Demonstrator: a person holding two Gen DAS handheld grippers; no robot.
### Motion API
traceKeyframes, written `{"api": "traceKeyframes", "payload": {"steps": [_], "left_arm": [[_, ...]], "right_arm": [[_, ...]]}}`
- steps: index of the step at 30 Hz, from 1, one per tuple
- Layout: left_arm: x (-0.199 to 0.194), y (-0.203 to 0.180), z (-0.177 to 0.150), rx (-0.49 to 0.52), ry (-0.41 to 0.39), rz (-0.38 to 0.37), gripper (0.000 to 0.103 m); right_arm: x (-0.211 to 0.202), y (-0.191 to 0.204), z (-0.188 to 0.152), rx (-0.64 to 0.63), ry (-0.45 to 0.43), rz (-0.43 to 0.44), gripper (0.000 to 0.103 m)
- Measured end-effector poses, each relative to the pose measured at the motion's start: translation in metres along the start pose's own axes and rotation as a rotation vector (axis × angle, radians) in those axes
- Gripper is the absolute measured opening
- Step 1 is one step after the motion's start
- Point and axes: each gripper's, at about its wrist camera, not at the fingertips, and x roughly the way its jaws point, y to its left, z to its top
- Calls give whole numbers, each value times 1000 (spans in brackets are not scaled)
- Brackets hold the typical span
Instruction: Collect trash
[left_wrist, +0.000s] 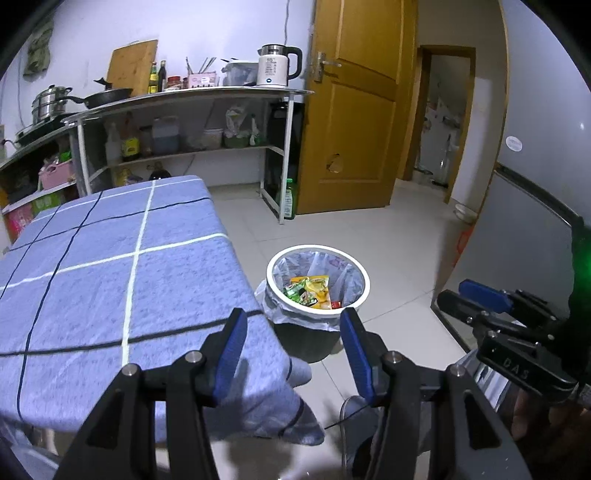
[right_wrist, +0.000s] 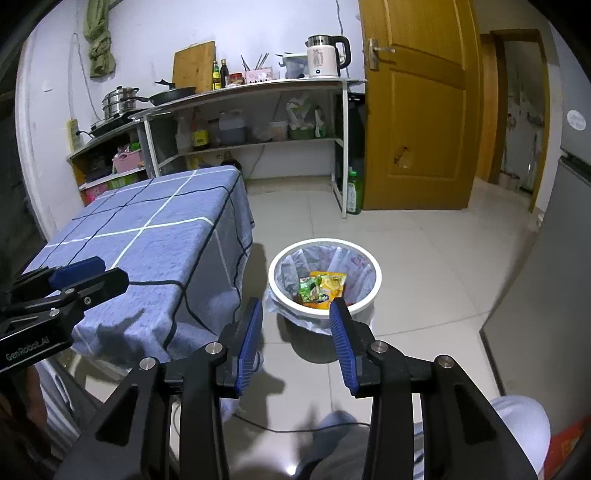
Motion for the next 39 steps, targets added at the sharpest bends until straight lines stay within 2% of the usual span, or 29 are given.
{"api": "traceKeyframes", "payload": {"steps": [6, 39], "left_arm": [[-5, 4, -8, -25, -12, 24, 54], [-3, 9, -21, -60, 10, 21, 54]], "right_arm": [[-5, 1, -5, 13, 1, -9, 39], [-9, 10, -2, -31, -1, -8, 39]]}}
